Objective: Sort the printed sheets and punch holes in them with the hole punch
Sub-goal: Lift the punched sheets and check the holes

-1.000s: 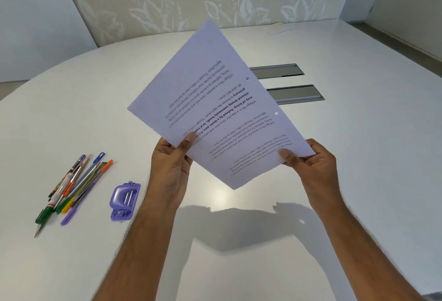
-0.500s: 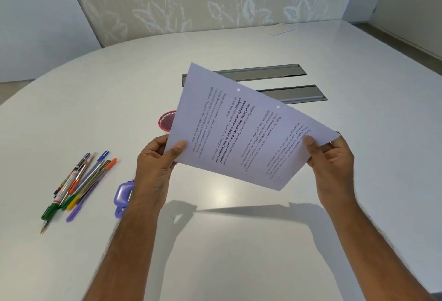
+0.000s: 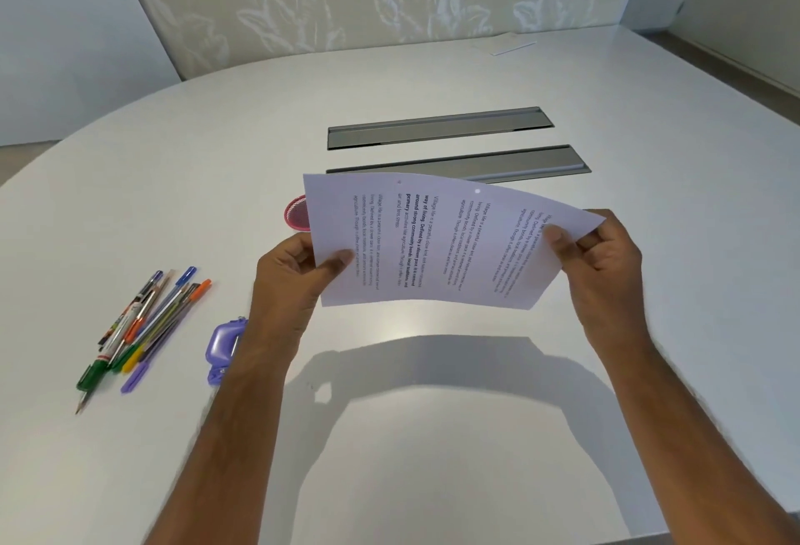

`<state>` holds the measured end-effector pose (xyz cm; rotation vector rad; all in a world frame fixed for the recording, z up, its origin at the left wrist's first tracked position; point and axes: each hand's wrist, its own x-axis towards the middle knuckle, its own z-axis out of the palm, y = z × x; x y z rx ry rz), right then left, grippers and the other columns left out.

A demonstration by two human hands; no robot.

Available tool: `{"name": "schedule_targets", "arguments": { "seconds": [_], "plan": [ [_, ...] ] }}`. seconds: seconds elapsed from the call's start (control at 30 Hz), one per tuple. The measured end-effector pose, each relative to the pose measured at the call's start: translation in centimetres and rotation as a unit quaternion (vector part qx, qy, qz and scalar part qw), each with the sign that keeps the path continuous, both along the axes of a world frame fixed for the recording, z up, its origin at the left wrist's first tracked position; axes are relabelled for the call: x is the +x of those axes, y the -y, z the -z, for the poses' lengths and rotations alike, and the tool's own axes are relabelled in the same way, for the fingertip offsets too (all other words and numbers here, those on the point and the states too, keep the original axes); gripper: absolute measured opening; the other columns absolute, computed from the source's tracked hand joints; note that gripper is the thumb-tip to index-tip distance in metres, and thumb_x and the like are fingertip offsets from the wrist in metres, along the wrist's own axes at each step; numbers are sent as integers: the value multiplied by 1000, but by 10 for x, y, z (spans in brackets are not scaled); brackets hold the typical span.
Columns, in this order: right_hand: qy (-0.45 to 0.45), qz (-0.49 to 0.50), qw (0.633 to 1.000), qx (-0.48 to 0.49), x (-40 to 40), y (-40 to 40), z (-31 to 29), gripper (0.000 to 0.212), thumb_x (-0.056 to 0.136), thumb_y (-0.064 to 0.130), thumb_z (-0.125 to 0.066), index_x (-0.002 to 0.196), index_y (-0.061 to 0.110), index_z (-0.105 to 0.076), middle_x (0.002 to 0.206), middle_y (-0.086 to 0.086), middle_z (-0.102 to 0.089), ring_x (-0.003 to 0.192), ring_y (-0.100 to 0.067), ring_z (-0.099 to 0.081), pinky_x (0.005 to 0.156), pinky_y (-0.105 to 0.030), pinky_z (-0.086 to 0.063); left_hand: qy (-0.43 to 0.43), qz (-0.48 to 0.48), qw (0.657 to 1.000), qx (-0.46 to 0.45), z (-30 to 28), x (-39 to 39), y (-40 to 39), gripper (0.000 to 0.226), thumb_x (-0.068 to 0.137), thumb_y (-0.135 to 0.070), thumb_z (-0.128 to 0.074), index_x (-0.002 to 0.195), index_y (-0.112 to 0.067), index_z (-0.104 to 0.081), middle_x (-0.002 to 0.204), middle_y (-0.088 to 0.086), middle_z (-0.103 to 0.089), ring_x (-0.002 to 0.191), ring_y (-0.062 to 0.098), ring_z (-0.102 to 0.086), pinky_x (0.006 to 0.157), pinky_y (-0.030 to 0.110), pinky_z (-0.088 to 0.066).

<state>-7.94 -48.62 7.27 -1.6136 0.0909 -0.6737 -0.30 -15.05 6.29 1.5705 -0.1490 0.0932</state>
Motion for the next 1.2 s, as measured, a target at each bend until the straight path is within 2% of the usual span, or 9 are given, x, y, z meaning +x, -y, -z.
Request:
{"name": "schedule_targets", "arguments": {
  "seconds": [0.17, 0.33, 0.57, 0.67, 0.83, 0.97, 1.03, 1.1, 1.2],
  "plan": [
    [-7, 7, 1000, -6, -6, 4, 5, 12, 100, 26, -71, 102, 37, -65, 103, 21, -77, 89, 1, -73, 69, -11, -55, -15, 9, 1000, 16, 12, -6, 7, 37, 84, -31, -83, 120, -25, -75, 113, -10, -81, 97, 16, -79, 81, 24, -63],
    [-84, -8, 996, -8, -12, 8, 43, 13, 98, 23, -72, 109, 29, -68, 109, 15, -79, 97, -8, -77, 76, -20, -61, -52, 24, 996, 63, 41, -15, 13, 23, 91, -20, -80, 110, -31, -76, 107, -14, -81, 94, 14, -80, 86, 34, -65],
    [-86, -13, 996, 9, -14, 11, 45, 12, 98, 21, -73, 107, 29, -69, 112, 13, -80, 98, -9, -77, 76, -17, -59, -42, 24, 995, 86, 37, -20, 20, 18, 93, -26, -77, 106, -38, -73, 101, -27, -79, 88, 7, -79, 73, 20, -63],
    [-69, -12, 997, 29, -13, 14, 38, 11, 95, 21, -76, 101, 25, -68, 109, 9, -81, 98, -12, -78, 77, -18, -59, -43, 15, 997, 57, 31, -20, 22, 17, 91, -29, -77, 104, -40, -75, 105, -22, -80, 91, 9, -78, 72, 19, -63],
    [-57, -17, 997, 43, -14, 20, 33, 15, 89, 28, -84, 95, 28, -70, 105, 6, -81, 94, -12, -79, 77, -15, -58, -60, 14, 998, -22, 30, -22, 19, 28, 87, -35, -79, 114, -32, -76, 119, -6, -79, 102, 22, -77, 85, 34, -64],
    [-69, -12, 993, 96, -14, 20, 35, 37, 74, 47, -92, 94, 24, -71, 101, -2, -82, 89, -17, -78, 77, -23, -60, -69, 15, 993, -93, 28, -25, 19, 34, 86, -31, -83, 118, -24, -75, 126, 1, -77, 113, 27, -74, 95, 44, -58],
    [-68, -18, 988, 139, -12, 16, 36, 43, 66, 51, -96, 92, 24, -72, 101, -5, -81, 86, -21, -75, 78, -29, -61, -69, 27, 988, -137, 26, -28, 21, 37, 84, -29, -84, 119, -22, -74, 129, 5, -75, 117, 27, -72, 98, 43, -58],
    [-55, -34, 977, 203, -11, 9, 37, 45, 63, 46, -98, 95, 24, -75, 108, -8, -80, 94, -25, -74, 81, -31, -62, -69, 36, 982, -172, 26, -32, 24, 32, 87, -23, -82, 118, -23, -75, 130, 6, -74, 118, 26, -72, 97, 38, -60],
    [-25, -85, 951, 297, -9, -2, 39, 43, 83, 22, -89, 122, 15, -73, 131, -14, -73, 116, -29, -72, 93, -34, -60, -79, 45, 975, -203, 29, -39, 30, 26, 94, -12, -75, 119, -21, -74, 132, 8, -73, 118, 25, -72, 95, 35, -60]
  ]
}}
